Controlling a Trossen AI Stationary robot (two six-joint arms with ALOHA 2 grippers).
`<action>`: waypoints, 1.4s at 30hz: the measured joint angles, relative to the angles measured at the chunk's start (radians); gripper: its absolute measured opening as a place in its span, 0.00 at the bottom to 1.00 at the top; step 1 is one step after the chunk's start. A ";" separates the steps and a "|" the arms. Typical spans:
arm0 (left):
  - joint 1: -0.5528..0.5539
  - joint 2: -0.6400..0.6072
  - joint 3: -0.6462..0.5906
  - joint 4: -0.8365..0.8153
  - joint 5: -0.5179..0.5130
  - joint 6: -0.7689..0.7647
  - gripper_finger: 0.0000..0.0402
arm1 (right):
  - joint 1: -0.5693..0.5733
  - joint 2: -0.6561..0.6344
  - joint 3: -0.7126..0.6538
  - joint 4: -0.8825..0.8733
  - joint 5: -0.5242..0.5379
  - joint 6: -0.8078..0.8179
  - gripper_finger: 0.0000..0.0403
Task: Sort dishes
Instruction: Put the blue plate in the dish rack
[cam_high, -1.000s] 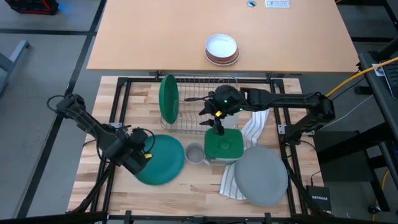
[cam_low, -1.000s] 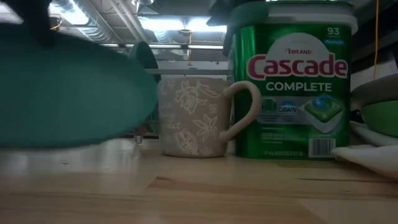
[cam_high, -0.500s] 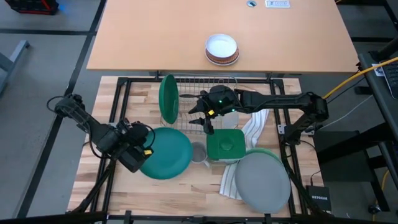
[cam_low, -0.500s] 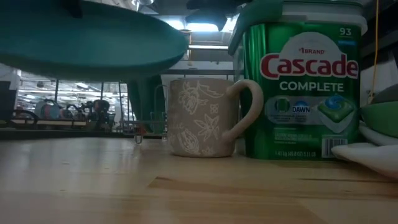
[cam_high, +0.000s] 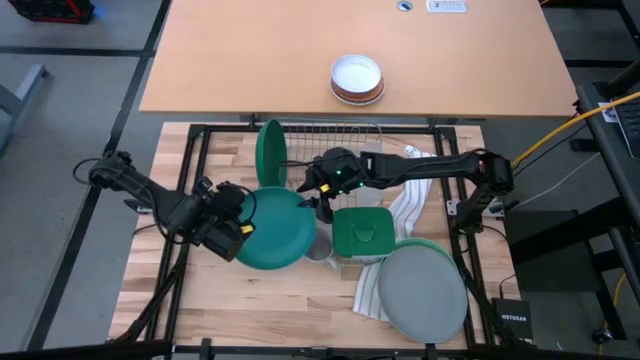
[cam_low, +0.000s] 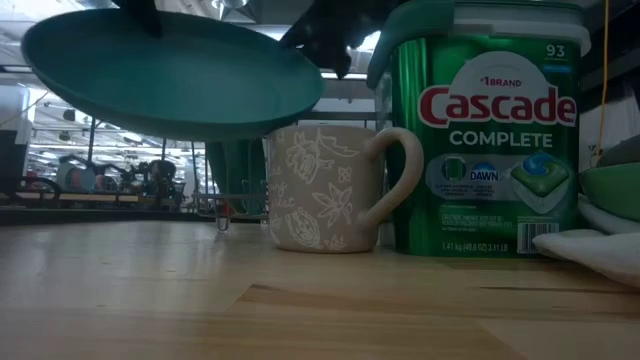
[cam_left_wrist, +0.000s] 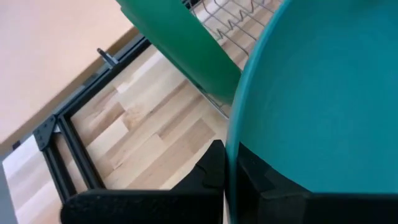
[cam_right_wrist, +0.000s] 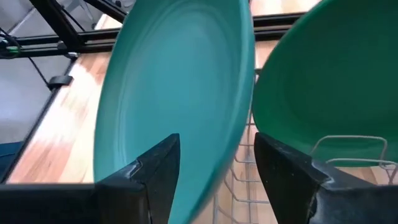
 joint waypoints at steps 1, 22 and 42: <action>0.006 0.000 0.000 0.000 -0.003 0.008 0.00 | 0.000 0.002 0.000 -0.002 0.006 0.000 0.52; 0.008 -0.001 0.118 0.019 0.019 0.142 0.11 | -0.002 0.007 0.000 0.064 0.155 -0.079 0.06; 0.009 -0.042 0.381 0.015 0.068 0.448 0.26 | 0.001 0.007 0.001 0.125 0.141 -0.172 0.02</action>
